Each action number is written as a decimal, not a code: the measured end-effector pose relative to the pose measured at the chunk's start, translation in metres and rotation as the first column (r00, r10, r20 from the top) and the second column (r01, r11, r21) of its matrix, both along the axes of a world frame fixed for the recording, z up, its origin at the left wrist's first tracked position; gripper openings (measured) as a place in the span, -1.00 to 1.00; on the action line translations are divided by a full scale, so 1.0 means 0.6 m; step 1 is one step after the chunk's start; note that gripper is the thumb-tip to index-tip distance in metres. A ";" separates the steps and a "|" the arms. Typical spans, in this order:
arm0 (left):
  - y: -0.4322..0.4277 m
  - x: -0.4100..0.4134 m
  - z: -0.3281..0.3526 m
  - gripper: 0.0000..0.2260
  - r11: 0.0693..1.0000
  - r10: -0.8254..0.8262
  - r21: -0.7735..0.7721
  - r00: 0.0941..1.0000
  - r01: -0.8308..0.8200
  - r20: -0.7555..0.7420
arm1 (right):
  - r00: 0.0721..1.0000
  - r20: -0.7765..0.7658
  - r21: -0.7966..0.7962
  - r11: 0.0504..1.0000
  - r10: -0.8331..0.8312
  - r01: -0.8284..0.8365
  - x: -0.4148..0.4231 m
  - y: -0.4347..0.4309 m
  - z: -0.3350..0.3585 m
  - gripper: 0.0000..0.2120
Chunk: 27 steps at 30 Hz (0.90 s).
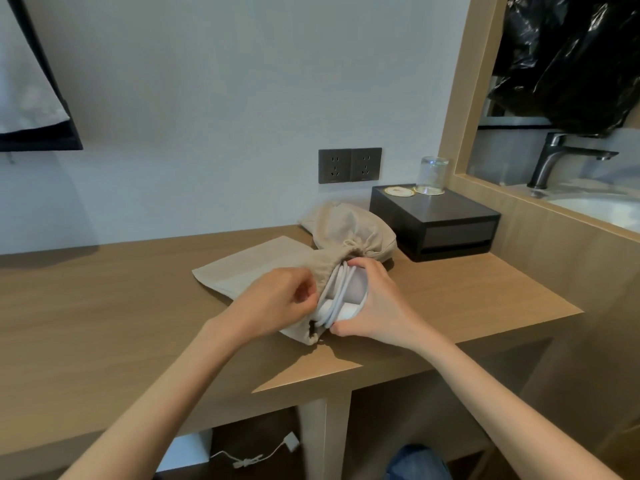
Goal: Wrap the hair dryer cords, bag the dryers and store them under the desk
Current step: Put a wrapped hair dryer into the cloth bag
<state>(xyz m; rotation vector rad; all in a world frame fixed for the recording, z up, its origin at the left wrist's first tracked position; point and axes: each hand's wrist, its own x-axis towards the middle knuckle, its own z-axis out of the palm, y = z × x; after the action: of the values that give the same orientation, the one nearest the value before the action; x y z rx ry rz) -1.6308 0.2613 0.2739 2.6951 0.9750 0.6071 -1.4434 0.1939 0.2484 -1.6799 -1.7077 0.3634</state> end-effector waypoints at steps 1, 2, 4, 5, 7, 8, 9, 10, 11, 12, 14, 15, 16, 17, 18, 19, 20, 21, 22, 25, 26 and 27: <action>-0.001 -0.002 -0.002 -0.91 1.000 -0.015 -0.010 1.000 0.015 0.017 | 1.000 -0.001 -0.003 1.000 -0.003 0.003 -0.003 0.002 0.000 -0.03; -0.002 -0.006 -0.002 -0.92 0.999 -0.030 -0.036 0.997 0.032 0.065 | 1.000 -0.006 -0.007 1.000 -0.012 0.012 -0.006 0.003 0.001 -0.02; -0.006 -0.014 0.000 -0.93 0.986 -0.070 -0.131 0.973 0.101 0.222 | 0.998 -0.035 -0.016 0.999 -0.048 0.048 -0.014 0.008 0.005 0.00; -0.010 -0.018 0.003 -0.93 0.974 -0.094 -0.172 0.953 0.148 0.288 | 0.995 -0.065 -0.029 0.997 -0.072 0.071 -0.018 0.011 0.007 0.02; -0.021 -0.023 0.009 -0.92 0.952 -0.144 -0.207 0.927 0.225 0.347 | 0.980 -0.158 -0.056 0.992 -0.124 0.116 -0.030 0.020 0.014 0.02; -0.027 -0.024 0.012 -0.91 0.944 -0.165 -0.214 0.919 0.253 0.357 | 0.964 -0.222 -0.077 0.989 -0.144 0.130 -0.037 0.024 0.019 -0.01; -0.032 -0.024 0.014 -0.91 0.937 -0.177 -0.221 0.913 0.271 0.368 | 0.941 -0.298 -0.101 0.985 -0.161 0.137 -0.042 0.030 0.022 -0.05; -0.034 -0.024 0.015 -0.90 0.933 -0.177 -0.228 0.906 0.279 0.384 | 0.908 -0.384 -0.117 0.984 -0.166 0.130 -0.046 0.035 0.024 -0.12; -0.034 -0.025 0.016 -0.90 0.933 -0.166 -0.234 0.902 0.275 0.400 | 0.873 -0.460 -0.135 0.984 -0.164 0.114 -0.049 0.038 0.026 -0.20; -0.033 -0.027 0.015 -0.90 0.935 -0.147 -0.238 0.899 0.262 0.412 | 0.847 -0.507 -0.149 0.984 -0.161 0.098 -0.051 0.040 0.028 -0.28; -0.028 -0.033 0.010 -0.90 0.937 -0.108 -0.258 0.897 0.235 0.428 | 0.845 -0.518 -0.137 0.988 -0.133 0.071 -0.053 0.041 0.025 -0.29; -0.026 -0.037 0.005 -0.90 0.937 -0.091 -0.270 0.898 0.224 0.431 | 0.854 -0.510 -0.123 0.991 -0.103 0.046 -0.052 0.040 0.023 -0.28; -0.024 -0.042 -0.001 -0.90 0.938 -0.075 -0.277 0.902 0.208 0.424 | 0.863 -0.501 -0.114 0.993 -0.070 0.015 -0.055 0.038 0.023 -0.27; -0.023 -0.047 -0.006 -0.89 0.941 -0.058 -0.281 0.907 0.189 0.417 | 0.875 -0.482 -0.122 0.992 -0.041 -0.021 -0.056 0.038 0.022 -0.27; -0.022 -0.052 -0.012 -0.88 0.943 -0.038 -0.286 0.908 0.170 0.416 | 0.881 -0.472 -0.144 0.988 -0.020 -0.054 -0.055 0.038 0.021 -0.30; -0.020 -0.059 -0.018 -0.87 0.945 -0.013 -0.291 0.908 0.148 0.420 | 0.884 -0.468 -0.163 0.983 -0.006 -0.080 -0.053 0.039 0.023 -0.37; -0.019 -0.066 -0.024 -0.86 0.949 0.016 -0.292 0.907 0.118 0.420 | 0.882 -0.471 -0.160 0.983 0.002 -0.088 -0.048 0.041 0.024 -0.49; -0.017 -0.072 -0.029 -0.86 0.955 0.045 -0.286 0.909 0.083 0.415 | 0.891 -0.454 -0.121 0.991 -0.001 -0.060 -0.043 0.041 0.027 -0.61; -0.017 -0.077 -0.033 -0.87 0.960 0.069 -0.274 0.911 0.049 0.406 | 0.914 -0.403 -0.048 0.999 -0.038 0.021 -0.036 0.045 0.030 -0.70; -0.023 -0.083 -0.044 -0.88 0.976 0.099 -0.216 0.920 -0.016 0.380 | 0.952 -0.240 0.169 0.957 -0.192 0.235 -0.011 0.056 0.024 -0.78; -0.028 -0.082 -0.047 -0.89 0.983 0.100 -0.182 0.924 -0.033 0.369 | 0.962 -0.211 0.165 0.964 -0.174 0.210 -0.009 0.060 0.021 -0.72; -0.032 -0.080 -0.050 -0.90 0.988 0.110 -0.144 0.931 -0.063 0.348 | 0.973 -0.194 0.130 0.980 -0.127 0.153 -0.008 0.065 0.016 -0.65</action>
<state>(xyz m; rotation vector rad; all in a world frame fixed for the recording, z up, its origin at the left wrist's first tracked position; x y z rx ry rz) -1.6788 0.2419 0.2436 2.3258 0.9963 0.9719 -1.4483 0.2331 0.2582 -1.5982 -1.4364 0.3110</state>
